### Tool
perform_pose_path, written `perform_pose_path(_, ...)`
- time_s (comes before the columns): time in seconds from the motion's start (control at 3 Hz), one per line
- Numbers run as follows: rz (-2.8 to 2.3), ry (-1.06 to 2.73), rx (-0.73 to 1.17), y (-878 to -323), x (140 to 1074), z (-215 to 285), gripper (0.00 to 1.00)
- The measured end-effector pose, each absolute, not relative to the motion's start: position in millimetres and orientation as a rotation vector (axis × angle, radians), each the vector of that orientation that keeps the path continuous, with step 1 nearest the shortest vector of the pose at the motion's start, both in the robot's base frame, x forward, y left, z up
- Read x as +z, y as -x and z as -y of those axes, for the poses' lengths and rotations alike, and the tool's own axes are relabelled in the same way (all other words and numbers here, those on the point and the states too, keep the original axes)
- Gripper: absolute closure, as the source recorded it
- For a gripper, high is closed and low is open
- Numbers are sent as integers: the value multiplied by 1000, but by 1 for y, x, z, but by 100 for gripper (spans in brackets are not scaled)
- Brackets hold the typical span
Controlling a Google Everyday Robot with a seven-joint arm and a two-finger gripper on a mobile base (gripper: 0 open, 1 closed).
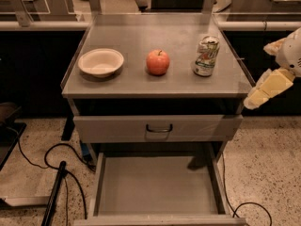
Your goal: Place 7up can into middle drawer
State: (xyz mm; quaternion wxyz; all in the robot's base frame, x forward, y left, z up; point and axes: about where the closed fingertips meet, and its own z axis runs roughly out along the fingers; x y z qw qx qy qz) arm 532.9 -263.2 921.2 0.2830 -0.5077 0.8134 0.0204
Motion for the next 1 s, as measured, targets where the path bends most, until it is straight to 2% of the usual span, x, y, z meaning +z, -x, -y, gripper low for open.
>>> perform_pose_path(0.67,-2089,1190,77,-602,898,289,0)
perform_pose_path(1.0,-2089,1190,77,-602,898,289,0)
